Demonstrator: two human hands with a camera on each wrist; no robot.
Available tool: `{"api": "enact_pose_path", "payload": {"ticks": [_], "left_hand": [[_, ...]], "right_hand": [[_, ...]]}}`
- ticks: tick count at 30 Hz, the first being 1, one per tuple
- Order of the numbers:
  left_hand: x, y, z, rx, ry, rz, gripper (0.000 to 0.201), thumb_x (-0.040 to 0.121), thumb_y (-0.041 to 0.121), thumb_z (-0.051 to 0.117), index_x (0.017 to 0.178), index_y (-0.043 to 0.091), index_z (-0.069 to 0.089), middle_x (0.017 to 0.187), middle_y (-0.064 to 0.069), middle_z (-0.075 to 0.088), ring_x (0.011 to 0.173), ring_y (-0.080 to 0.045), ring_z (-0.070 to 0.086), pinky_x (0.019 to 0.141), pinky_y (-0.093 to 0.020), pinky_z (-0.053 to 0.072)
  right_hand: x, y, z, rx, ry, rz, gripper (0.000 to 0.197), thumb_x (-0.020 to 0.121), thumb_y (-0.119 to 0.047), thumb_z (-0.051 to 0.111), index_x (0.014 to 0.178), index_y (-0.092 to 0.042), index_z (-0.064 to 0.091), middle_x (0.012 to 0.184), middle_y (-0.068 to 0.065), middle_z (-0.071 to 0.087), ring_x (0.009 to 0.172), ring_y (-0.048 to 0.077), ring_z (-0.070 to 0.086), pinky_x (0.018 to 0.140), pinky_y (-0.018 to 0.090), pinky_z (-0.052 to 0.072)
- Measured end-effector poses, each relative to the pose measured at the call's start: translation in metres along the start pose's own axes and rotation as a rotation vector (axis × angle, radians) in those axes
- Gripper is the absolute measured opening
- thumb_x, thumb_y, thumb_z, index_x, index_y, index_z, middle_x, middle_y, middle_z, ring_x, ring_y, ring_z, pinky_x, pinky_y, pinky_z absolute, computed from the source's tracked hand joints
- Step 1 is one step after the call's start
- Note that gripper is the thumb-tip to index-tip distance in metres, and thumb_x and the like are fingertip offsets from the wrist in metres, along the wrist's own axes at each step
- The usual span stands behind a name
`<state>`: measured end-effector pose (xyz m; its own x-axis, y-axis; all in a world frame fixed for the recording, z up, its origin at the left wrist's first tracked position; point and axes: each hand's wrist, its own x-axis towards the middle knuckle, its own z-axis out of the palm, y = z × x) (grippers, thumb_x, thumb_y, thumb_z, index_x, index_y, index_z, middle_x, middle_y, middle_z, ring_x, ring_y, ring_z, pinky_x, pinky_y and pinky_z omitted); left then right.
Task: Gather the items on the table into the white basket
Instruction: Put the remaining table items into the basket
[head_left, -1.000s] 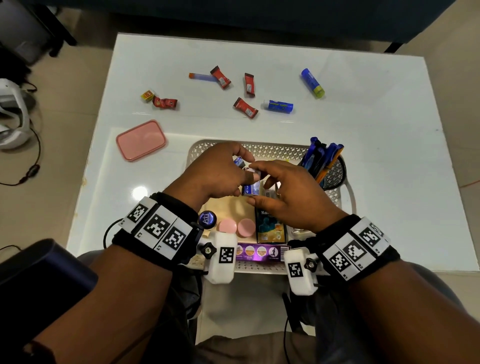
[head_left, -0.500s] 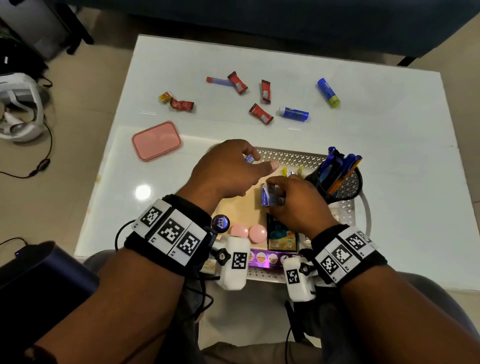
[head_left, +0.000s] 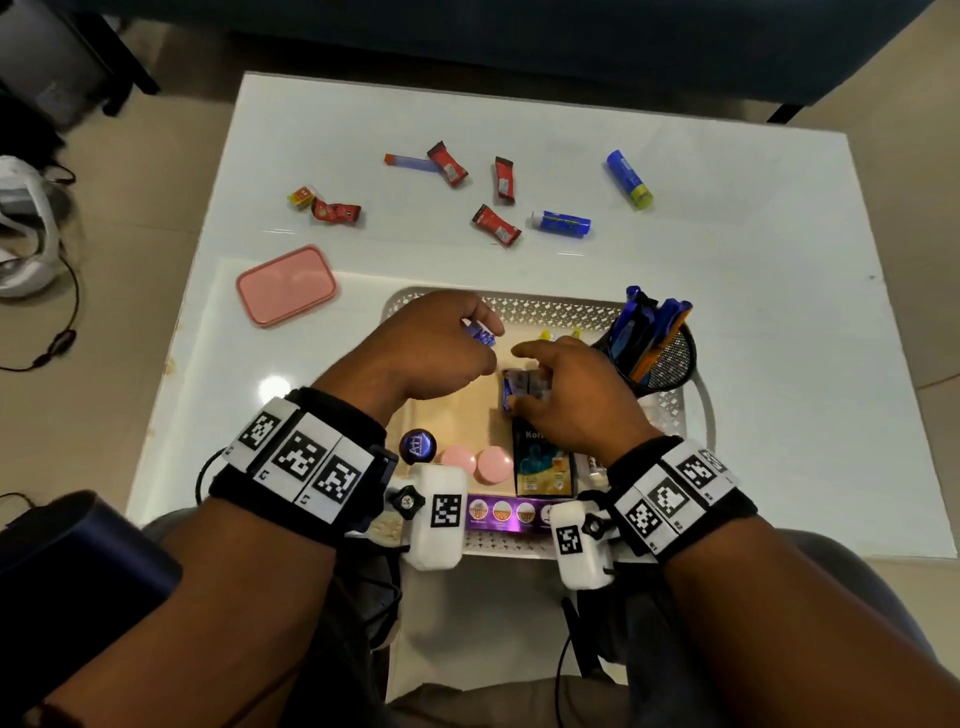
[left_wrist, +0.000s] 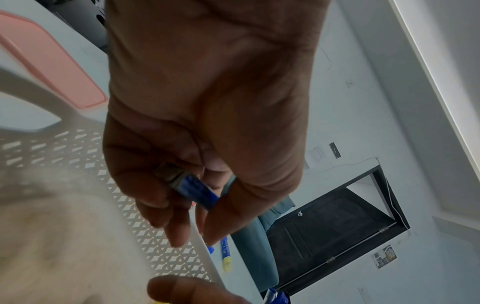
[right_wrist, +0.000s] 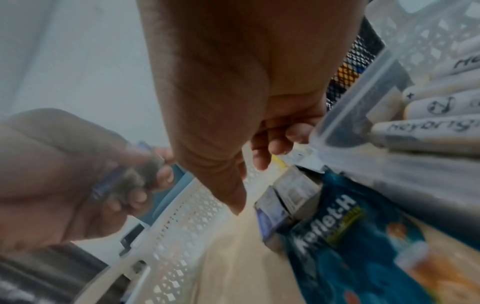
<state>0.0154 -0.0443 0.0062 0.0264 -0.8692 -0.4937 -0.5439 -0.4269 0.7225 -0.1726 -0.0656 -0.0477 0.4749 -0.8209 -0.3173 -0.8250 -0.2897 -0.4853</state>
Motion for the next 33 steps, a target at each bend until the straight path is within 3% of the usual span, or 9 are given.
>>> {"api": "enact_pose_path", "payload": {"ticks": [3, 5, 10, 14, 19, 22, 26, 29, 33], "left_hand": [[-0.003, 0.004, 0.0, 0.019, -0.016, 0.032, 0.029, 0.082, 0.007, 0.074, 0.104, 0.025, 0.07, 0.091, 0.003, 0.069, 0.072, -0.011, 0.066, 0.075, -0.032, 0.057], [-0.005, 0.006, -0.002, -0.011, 0.012, 0.07, 0.028, 0.083, 0.01, 0.078, 0.106, 0.022, 0.07, 0.089, 0.002, 0.072, 0.065, -0.009, 0.069, 0.071, -0.028, 0.059], [-0.013, 0.016, -0.003, -0.069, 0.094, 0.022, 0.022, 0.082, 0.029, 0.084, 0.094, 0.018, 0.07, 0.082, 0.003, 0.074, 0.061, -0.014, 0.073, 0.065, -0.032, 0.055], [0.001, 0.028, -0.002, 0.096, -0.007, -0.014, 0.012, 0.087, 0.027, 0.079, 0.086, 0.016, 0.075, 0.069, 0.005, 0.069, 0.059, -0.013, 0.065, 0.056, -0.017, 0.05], [0.04, 0.033, 0.006, 0.614, -0.193, -0.088, 0.024, 0.094, 0.012, 0.063, 0.115, 0.008, 0.072, 0.1, -0.013, 0.072, 0.093, -0.029, 0.069, 0.075, -0.028, 0.052], [0.056, 0.033, 0.012, 0.759, -0.208, -0.08, 0.026, 0.086, 0.015, 0.071, 0.11, 0.007, 0.076, 0.105, -0.011, 0.076, 0.101, -0.027, 0.07, 0.086, -0.034, 0.056], [0.069, 0.032, 0.025, 0.724, -0.244, -0.103, 0.023, 0.092, 0.014, 0.068, 0.112, 0.006, 0.075, 0.107, -0.011, 0.076, 0.103, -0.027, 0.071, 0.092, -0.038, 0.057], [0.073, 0.031, 0.035, 0.722, -0.204, -0.057, 0.026, 0.093, 0.011, 0.063, 0.116, 0.009, 0.075, 0.113, -0.01, 0.075, 0.106, -0.027, 0.069, 0.094, -0.036, 0.054], [0.075, 0.026, 0.038, 0.701, -0.13, -0.018, 0.024, 0.094, 0.018, 0.062, 0.114, 0.018, 0.075, 0.117, -0.005, 0.073, 0.111, -0.023, 0.065, 0.093, -0.029, 0.048]], "right_hand": [[-0.005, -0.005, -0.013, 0.19, 0.007, 0.027, 0.045, 0.084, -0.034, 0.075, 0.126, -0.027, 0.063, 0.082, -0.007, 0.065, 0.07, 0.001, 0.059, 0.061, 0.018, 0.04], [-0.007, -0.005, -0.015, 0.211, -0.014, 0.004, 0.038, 0.084, -0.035, 0.076, 0.119, -0.029, 0.065, 0.075, -0.007, 0.067, 0.064, 0.0, 0.059, 0.057, 0.015, 0.038], [-0.017, -0.003, -0.01, 0.049, -0.205, -0.135, 0.036, 0.084, -0.036, 0.069, 0.118, -0.026, 0.066, 0.098, -0.007, 0.066, 0.087, 0.014, 0.062, 0.076, 0.027, 0.051], [-0.019, 0.006, -0.02, 0.066, -0.169, -0.168, 0.035, 0.086, -0.033, 0.068, 0.12, -0.023, 0.065, 0.083, -0.015, 0.051, 0.078, 0.009, 0.051, 0.07, 0.024, 0.04], [-0.029, 0.016, -0.027, 0.105, -0.148, -0.157, 0.039, 0.088, -0.031, 0.067, 0.125, -0.021, 0.063, 0.087, -0.01, 0.056, 0.08, 0.012, 0.053, 0.073, 0.025, 0.044], [-0.035, 0.019, -0.028, 0.14, -0.153, -0.161, 0.039, 0.087, -0.031, 0.067, 0.126, -0.022, 0.062, 0.084, -0.011, 0.056, 0.08, 0.013, 0.056, 0.078, 0.029, 0.051], [-0.041, 0.03, -0.028, 0.181, -0.158, -0.158, 0.043, 0.087, -0.034, 0.068, 0.128, -0.026, 0.061, 0.095, -0.009, 0.064, 0.087, 0.012, 0.061, 0.077, 0.026, 0.048], [-0.044, 0.037, -0.03, 0.218, -0.154, -0.145, 0.047, 0.086, -0.037, 0.07, 0.131, -0.028, 0.06, 0.112, -0.006, 0.068, 0.099, 0.012, 0.064, 0.077, 0.021, 0.043], [-0.041, 0.035, -0.031, 0.22, -0.177, -0.148, 0.05, 0.087, -0.04, 0.07, 0.134, -0.029, 0.057, 0.117, -0.006, 0.066, 0.105, 0.014, 0.062, 0.079, 0.022, 0.042]]}}
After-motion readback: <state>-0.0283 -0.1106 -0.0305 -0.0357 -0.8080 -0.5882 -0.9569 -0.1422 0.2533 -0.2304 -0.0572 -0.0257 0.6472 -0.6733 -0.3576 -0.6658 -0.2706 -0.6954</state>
